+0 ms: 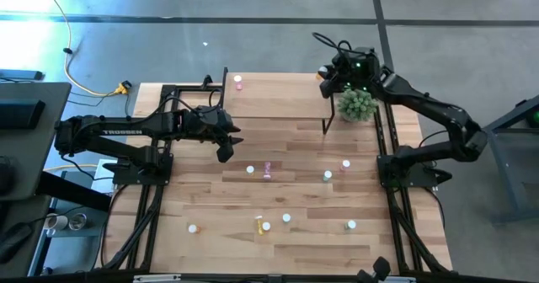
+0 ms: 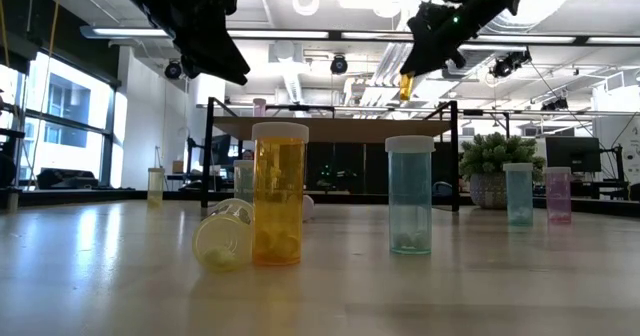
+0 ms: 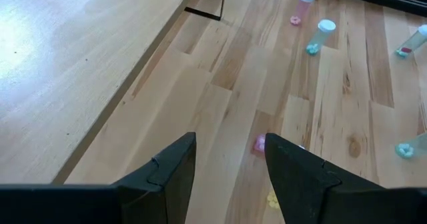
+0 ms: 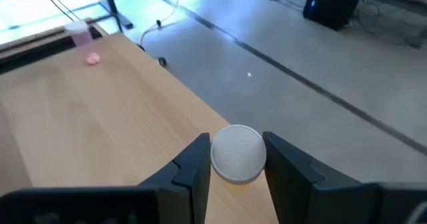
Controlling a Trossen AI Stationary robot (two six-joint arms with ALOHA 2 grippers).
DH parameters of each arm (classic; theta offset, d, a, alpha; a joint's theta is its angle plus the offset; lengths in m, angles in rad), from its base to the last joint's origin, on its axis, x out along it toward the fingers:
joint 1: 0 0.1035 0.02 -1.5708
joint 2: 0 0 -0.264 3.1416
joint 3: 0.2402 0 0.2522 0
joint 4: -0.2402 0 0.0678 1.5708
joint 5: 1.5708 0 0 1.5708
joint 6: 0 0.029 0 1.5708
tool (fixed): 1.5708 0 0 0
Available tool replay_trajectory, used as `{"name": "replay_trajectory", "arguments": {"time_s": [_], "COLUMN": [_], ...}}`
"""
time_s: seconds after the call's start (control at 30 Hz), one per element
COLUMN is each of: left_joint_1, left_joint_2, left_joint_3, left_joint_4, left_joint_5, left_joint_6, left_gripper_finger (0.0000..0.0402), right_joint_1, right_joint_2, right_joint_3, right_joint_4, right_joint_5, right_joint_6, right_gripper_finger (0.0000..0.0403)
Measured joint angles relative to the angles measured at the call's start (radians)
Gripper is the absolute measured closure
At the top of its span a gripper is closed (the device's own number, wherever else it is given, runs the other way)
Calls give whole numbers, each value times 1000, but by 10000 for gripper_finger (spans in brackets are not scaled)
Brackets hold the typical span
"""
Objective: Pick and place medicine bottles onto shelf by color
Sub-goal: Put the top orange pill bottle on the shelf
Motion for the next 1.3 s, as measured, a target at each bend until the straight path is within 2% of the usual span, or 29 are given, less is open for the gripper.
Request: {"name": "replay_trajectory", "arguments": {"time_s": [0.53, 1.13, 1.3], "left_joint_1": [0, 0, 0], "left_joint_2": [0, 0, 0], "left_joint_3": [0, 0, 0], "left_joint_4": [1, 0, 0], "left_joint_5": [0, 0, 0], "left_joint_6": [-24, -24, -24], "left_gripper_finger": [232, 232, 232], "right_joint_1": [9, 30, 30], "right_joint_2": [129, 146, 146], "right_joint_3": [0, 0, 0], "right_joint_4": [-14, -25, -26], "right_joint_5": [-16, -5, -4], "right_joint_6": [24, 2, 2], "right_gripper_finger": [293, 292, 276]}}
